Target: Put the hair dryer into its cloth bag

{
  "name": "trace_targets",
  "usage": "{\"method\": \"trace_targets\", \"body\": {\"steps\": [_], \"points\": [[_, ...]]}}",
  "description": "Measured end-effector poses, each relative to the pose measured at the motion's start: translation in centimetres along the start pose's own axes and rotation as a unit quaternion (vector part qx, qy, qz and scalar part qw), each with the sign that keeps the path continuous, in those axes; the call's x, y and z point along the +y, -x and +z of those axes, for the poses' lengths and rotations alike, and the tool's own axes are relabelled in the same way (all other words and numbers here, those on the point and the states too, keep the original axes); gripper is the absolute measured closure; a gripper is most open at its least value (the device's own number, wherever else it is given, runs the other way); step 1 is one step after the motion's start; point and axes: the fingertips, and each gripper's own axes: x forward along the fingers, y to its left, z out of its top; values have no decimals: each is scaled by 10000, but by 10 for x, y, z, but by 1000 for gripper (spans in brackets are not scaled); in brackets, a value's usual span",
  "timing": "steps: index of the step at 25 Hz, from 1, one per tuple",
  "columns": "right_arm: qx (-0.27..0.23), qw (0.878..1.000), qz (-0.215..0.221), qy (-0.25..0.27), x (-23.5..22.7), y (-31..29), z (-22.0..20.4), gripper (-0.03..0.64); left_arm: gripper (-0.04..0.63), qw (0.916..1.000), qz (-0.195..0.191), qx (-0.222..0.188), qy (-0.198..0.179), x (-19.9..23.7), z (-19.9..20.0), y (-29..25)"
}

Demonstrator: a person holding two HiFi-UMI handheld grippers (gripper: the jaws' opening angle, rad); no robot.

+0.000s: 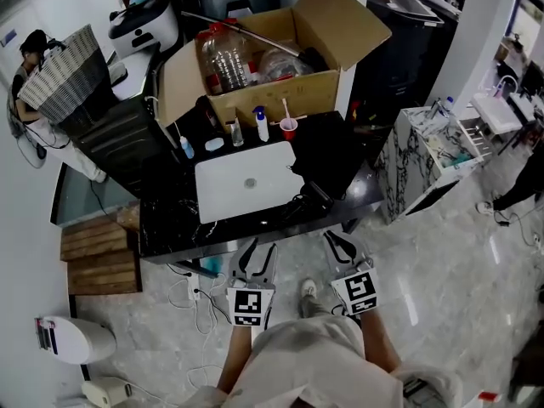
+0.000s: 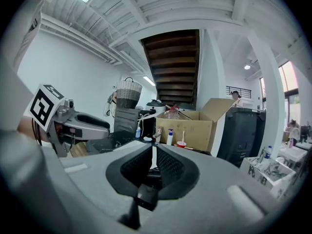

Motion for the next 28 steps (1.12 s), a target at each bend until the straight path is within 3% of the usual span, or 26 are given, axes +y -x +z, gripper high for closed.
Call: {"method": "trace_targets", "body": {"steps": [28], "points": [[165, 9959, 893, -49, -114, -108, -8, 600, 425, 9987, 254, 450, 45, 5, 13, -150]]}}
